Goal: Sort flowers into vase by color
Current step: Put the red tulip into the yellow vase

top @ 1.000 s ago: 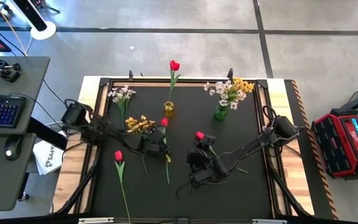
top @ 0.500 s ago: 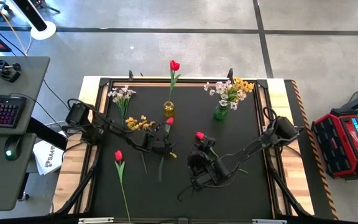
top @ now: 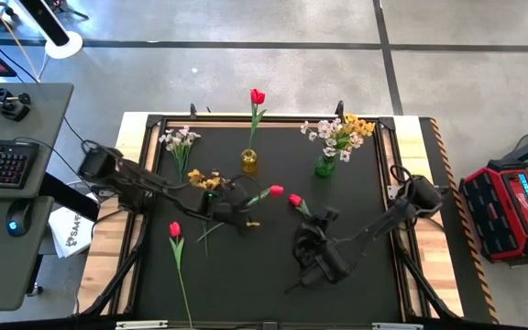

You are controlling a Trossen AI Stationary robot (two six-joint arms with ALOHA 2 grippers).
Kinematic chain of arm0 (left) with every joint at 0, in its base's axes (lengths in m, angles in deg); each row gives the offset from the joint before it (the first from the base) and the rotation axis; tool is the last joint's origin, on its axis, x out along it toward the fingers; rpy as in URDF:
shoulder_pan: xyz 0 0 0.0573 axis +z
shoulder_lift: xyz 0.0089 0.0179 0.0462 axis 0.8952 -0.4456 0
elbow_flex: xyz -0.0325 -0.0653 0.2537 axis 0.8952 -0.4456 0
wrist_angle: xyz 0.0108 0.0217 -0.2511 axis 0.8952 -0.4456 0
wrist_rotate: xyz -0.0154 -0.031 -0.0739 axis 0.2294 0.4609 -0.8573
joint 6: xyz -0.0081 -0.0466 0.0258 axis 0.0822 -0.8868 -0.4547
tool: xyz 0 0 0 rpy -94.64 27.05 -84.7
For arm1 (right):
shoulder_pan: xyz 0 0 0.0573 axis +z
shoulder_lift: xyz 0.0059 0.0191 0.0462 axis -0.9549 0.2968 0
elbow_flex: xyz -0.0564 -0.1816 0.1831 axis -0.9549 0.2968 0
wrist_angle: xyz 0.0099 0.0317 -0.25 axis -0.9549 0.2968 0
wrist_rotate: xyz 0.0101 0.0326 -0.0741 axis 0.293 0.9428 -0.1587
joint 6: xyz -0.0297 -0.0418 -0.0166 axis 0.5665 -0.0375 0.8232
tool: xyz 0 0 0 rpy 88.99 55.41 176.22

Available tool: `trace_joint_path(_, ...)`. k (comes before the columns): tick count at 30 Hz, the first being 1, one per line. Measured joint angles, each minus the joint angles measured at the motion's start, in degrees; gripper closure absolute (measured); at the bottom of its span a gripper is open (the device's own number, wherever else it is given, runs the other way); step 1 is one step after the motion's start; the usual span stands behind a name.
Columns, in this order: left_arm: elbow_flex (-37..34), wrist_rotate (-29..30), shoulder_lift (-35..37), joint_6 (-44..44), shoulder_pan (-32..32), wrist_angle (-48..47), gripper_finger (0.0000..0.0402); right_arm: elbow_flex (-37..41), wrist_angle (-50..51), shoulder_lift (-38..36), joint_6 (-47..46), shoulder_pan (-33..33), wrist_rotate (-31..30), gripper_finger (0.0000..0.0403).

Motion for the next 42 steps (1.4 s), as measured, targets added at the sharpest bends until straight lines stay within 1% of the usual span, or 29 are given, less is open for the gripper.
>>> trace_joint_path(4, 0.0, 2.6, 6.6, 7.3, -0.8, 5.3, 0.04, 0.0, 1.0, 0.0, -3.6, 2.7, -2.6, 0.0263)
trace_joint_path(7, -1.9, 2.4, 10.6, 17.8, -1.2, 14.8, 0.0401, 0.0, 0.9, 0.0, -4.1, 4.3, -5.4, 0.0263)
trace_joint_path(8, -3.3, 1.4, 12.0, 21.0, -1.0, 18.9, 0.0401, 0.0, 0.8, 0.0, -4.2, 4.7, -5.6, 0.0263)
trace_joint_path(11, -8.7, -5.7, 15.7, 29.6, 0.8, 35.5, 0.0401, 0.0, 0.5, 0.0, -5.6, 5.8, -5.8, 0.0263)
trace_joint_path(13, -13.1, -9.9, 17.3, 35.4, 2.3, 48.5, 0.0401, 0.0, 0.7, 0.0, -6.6, 6.5, -5.9, 0.0263)
trace_joint_path(15, -17.8, -12.4, 18.4, 40.5, 4.1, 61.5, 0.0401, 0.0, 0.5, 0.0, -6.6, 7.0, -6.3, 0.0263)
trace_joint_path(17, -21.5, -13.4, 19.0, 46.3, 6.3, 73.0, 0.0402, 0.0, 0.5, 0.0, -6.8, 7.6, -7.4, 0.0263)
trace_joint_path(18, -23.0, -13.1, 19.3, 49.1, 7.6, 76.8, 0.0401, 0.0, 0.4, 0.0, -6.7, 7.8, -8.1, 0.0263)
trace_joint_path(20, -24.9, -10.4, 19.4, 52.9, 10.0, 80.0, 0.0402, 0.0, 0.3, 0.0, -6.7, 8.1, -9.1, 0.0263)
trace_joint_path(22, -25.4, -6.8, 19.2, 53.0, 12.4, 79.5, 0.0401, 0.0, 0.4, 0.0, -6.7, 8.1, -10.1, 0.0263)
trace_joint_path(24, -25.3, -7.0, 19.3, 51.3, 15.4, 80.8, 0.04, 0.0, 0.5, 0.0, -6.6, 8.0, -10.9, 0.0263)
trace_joint_path(25, -25.2, -9.1, 19.3, 50.3, 17.3, 82.0, 0.04, 0.0, 0.6, 0.0, -6.5, 7.9, -11.3, 0.0263)
trace_joint_path(29, -25.2, -22.6, 19.3, 46.5, 24.7, 87.5, 0.0401, 0.0, 0.8, 0.0, -6.5, 7.1, -11.5, 0.0263)
trace_joint_path(30, -25.2, -25.1, 19.3, 46.0, 26.3, 88.9, 0.0401, 0.0, 0.8, 0.0, -6.4, 6.9, -11.5, 0.0263)
trace_joint_path(32, -25.2, -27.4, 19.3, 45.6, 29.0, 90.2, 0.0401, 0.0, 0.8, 0.0, -6.1, 6.5, -11.5, 0.0263)
trace_joint_path(36, -25.2, -28.3, 17.5, 45.4, 32.7, 93.2, 0.0401, 0.0, 0.7, 0.0, -5.2, 5.8, -11.4, 0.0263)
trace_joint_path(40, -23.6, -34.6, 12.0, 42.8, 35.1, 97.4, 0.0401, 0.0, 0.7, 0.0, -5.1, 5.4, -11.4, 0.0263)
trace_joint_path(42, -22.3, -35.8, 9.0, 42.4, 35.7, 98.3, 0.0401, 0.0, 0.7, 0.0, -5.0, 5.3, -11.4, 0.0263)
